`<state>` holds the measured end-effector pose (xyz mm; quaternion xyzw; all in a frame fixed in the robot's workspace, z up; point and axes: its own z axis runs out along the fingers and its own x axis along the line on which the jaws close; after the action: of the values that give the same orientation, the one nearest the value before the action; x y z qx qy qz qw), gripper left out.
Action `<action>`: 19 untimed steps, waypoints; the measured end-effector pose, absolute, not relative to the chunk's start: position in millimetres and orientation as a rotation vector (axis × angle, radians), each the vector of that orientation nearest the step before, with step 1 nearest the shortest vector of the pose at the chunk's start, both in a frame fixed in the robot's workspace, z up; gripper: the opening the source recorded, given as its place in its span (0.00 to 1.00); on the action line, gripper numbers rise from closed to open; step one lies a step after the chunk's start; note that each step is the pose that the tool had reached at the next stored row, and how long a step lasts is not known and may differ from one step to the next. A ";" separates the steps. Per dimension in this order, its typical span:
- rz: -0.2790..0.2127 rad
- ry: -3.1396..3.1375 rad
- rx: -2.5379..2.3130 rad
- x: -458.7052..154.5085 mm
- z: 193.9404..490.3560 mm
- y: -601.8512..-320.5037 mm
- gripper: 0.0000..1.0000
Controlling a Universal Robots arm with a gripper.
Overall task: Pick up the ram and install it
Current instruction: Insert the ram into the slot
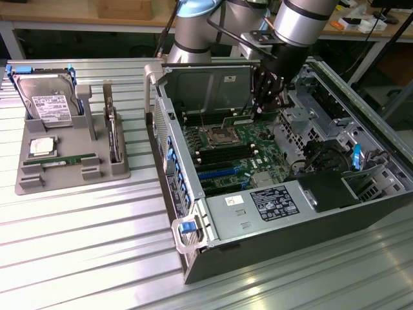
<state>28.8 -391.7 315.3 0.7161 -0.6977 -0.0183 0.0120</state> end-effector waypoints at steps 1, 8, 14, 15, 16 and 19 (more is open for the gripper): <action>-0.057 -2.175 2.232 28.8 314.2 -391.7 0.12; -0.057 -2.175 2.232 28.8 307.4 -391.7 0.12; -0.057 -2.175 2.233 28.8 301.9 -391.7 0.12; -0.057 -2.175 2.232 28.8 300.9 -391.7 0.12; -0.057 -2.175 2.233 28.8 300.0 -391.7 0.12; -0.057 -2.175 2.232 28.8 297.3 -391.7 0.12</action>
<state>28.8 -391.7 297.3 0.7161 -0.6977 -0.0183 0.0121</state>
